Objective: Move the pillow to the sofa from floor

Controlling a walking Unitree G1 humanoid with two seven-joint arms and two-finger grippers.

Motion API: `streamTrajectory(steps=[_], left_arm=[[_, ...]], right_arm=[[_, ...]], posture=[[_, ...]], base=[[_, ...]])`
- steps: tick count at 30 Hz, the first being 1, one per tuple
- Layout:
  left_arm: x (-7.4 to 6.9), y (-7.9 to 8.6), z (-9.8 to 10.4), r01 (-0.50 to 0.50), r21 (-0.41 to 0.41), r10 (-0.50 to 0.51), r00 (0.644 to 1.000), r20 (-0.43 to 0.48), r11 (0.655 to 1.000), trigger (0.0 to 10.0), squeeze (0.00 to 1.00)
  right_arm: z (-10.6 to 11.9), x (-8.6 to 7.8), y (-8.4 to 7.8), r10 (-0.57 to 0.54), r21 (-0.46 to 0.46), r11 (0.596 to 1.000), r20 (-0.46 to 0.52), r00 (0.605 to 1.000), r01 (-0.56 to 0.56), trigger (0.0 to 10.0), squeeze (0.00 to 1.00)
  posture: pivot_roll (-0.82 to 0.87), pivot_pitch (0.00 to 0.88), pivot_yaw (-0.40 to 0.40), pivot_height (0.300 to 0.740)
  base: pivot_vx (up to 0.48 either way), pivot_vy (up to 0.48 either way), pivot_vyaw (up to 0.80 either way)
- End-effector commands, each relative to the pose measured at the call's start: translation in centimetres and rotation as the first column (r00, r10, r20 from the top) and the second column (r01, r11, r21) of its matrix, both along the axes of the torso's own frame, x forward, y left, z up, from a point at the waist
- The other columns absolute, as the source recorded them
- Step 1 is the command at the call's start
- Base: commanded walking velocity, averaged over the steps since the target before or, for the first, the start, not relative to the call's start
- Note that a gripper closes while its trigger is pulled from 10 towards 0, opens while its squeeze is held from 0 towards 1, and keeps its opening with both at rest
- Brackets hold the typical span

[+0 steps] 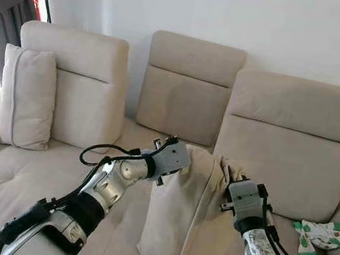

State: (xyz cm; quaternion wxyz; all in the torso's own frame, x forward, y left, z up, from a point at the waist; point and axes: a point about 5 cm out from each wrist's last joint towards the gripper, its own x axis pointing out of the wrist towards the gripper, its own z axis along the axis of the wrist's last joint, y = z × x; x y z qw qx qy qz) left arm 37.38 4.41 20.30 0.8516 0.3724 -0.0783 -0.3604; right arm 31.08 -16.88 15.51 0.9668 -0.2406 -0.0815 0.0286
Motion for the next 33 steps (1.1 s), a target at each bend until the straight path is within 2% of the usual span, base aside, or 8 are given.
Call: streamTrajectory(steps=[1, 2, 3, 14, 16, 19, 30, 33], left_arm=[[-0.9, -2.1, 2.4, 0.101, -0.062, -0.092, 0.986, 0.136, 0.993, 10.0, 0.00], [-1.0, -2.2, 2.8, 0.103, -0.080, -0.089, 0.983, 0.163, 0.991, 10.0, 0.00], [-0.9, -2.0, 3.6, 0.086, -0.132, -0.058, 0.978, 0.201, 0.988, 10.0, 0.00], [-0.4, -0.9, 5.9, 0.040, -0.277, 0.042, 0.958, 0.284, 0.960, 10.0, 0.00], [-0.3, -0.7, 5.5, 0.027, -0.280, 0.051, 0.962, 0.270, 0.960, 10.0, 0.00], [-0.2, -0.5, 5.2, 0.015, -0.286, 0.060, 0.965, 0.254, 0.958, 10.0, 0.00], [-0.1, 0.0, 4.3, -0.017, -0.343, 0.095, 0.973, 0.210, 0.939, 10.0, 0.00], [0.0, 0.5, 3.9, -0.053, -0.401, 0.131, 0.976, 0.171, 0.915, 10.0, 0.00]], right_arm=[[0.0, 0.3, 1.2, 0.026, -0.022, 0.999, -0.013, 1.000, -0.026, 10.0, 0.82], [0.0, 0.4, 1.0, 0.011, -0.026, 1.000, -0.017, 1.000, -0.012, 10.0, 0.61], [0.1, 0.5, 0.9, -0.001, -0.029, 1.000, -0.014, 1.000, 0.001, 10.0, 0.00], [0.4, 0.7, 0.5, -0.039, -0.047, 0.998, 0.002, 0.999, 0.039, 10.0, 0.00], [1.9, 0.4, 0.8, -0.018, -0.004, 1.000, 0.110, 0.994, 0.019, 10.0, 0.00], [3.0, 0.1, 1.0, -0.016, 0.004, 1.000, 0.179, 0.984, 0.016, 10.0, 0.05], [2.3, 0.2, 0.9, -0.016, -0.045, 0.999, 0.147, 0.989, 0.023, 10.0, 0.00], [2.6, 0.1, 1.7, 0.052, -0.036, 0.998, 0.159, 0.986, -0.046, 10.0, 0.00]], posture=[[-0.06, 0.000, 0.032, 0.740], [-0.06, 0.000, 0.032, 0.740], [-0.06, 0.000, 0.032, 0.740], [-0.05, 0.000, 0.028, 0.740], [-0.05, 0.000, 0.028, 0.740], [-0.05, 0.000, 0.026, 0.740], [-0.05, 0.000, 0.019, 0.740], [-0.05, 0.000, 0.016, 0.740]], base=[[0.000, 0.000, 0.00], [0.000, 0.000, 0.00], [0.000, 0.000, 0.00], [0.000, 0.000, 0.00], [0.000, 0.000, 0.00], [0.000, 0.000, 0.00], [0.000, 0.000, 0.00], [0.000, 0.000, 0.00]])
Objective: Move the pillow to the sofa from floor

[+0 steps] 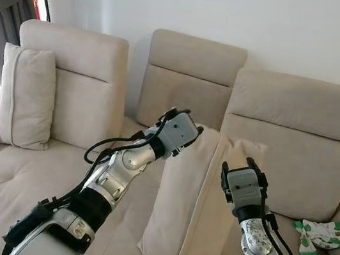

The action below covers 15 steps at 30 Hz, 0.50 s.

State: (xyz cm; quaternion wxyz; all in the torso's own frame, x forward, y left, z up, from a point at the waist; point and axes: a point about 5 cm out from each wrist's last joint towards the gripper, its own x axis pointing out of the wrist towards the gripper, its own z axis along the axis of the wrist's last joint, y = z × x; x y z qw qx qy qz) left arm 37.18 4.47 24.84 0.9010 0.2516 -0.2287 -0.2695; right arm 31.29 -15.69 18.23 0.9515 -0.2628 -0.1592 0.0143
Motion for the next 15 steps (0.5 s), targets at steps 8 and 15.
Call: streamTrajectory(steps=[8, 15], left_arm=[[-0.1, 0.4, -2.5, -0.041, -0.218, 0.001, 0.983, -0.182, 0.975, 10.0, 0.00], [-2.3, 0.6, -7.3, -0.050, -0.376, -0.106, 0.917, -0.383, 0.925, 10.0, 0.00]], right_arm=[[-0.8, -0.8, 2.1, 0.152, 0.048, 0.987, -0.021, 0.988, -0.151, 10.0, 0.00], [-1.9, -2.0, 2.5, 0.159, 0.113, 0.981, -0.009, 0.987, -0.157, 10.0, 0.00]], posture=[[-0.05, 0.000, 0.014, 0.740], [-0.05, 0.000, 0.011, 0.740]], base=[[0.000, 0.000, 0.00], [0.000, 0.000, 0.00]])
